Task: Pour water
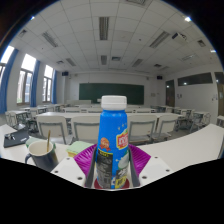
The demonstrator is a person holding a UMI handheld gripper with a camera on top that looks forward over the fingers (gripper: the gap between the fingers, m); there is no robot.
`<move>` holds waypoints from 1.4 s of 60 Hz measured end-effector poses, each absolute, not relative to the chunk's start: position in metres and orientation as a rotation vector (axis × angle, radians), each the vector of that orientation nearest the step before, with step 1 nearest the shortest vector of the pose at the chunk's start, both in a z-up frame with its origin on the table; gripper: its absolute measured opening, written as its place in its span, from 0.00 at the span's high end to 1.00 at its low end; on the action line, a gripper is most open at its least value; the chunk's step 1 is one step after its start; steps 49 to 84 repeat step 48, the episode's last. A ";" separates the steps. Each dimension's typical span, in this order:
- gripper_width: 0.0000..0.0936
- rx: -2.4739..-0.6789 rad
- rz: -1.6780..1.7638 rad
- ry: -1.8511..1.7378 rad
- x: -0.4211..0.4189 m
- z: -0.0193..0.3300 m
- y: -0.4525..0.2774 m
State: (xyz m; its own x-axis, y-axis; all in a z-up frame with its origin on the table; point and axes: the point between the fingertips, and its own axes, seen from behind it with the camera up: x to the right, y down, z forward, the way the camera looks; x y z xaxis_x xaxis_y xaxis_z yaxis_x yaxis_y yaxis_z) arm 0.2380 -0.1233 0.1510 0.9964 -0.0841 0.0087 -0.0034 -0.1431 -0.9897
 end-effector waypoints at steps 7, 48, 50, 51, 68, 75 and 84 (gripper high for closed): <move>0.07 -1.801 -0.076 0.043 0.244 0.147 -0.149; 0.09 -1.806 0.193 -0.002 0.158 0.173 -0.349; 0.09 -1.806 0.193 -0.002 0.158 0.173 -0.349; 0.09 -1.806 0.193 -0.002 0.158 0.173 -0.349; 0.09 -1.806 0.193 -0.002 0.158 0.173 -0.349; 0.09 -1.806 0.193 -0.002 0.158 0.173 -0.349; 0.09 -1.806 0.193 -0.002 0.158 0.173 -0.349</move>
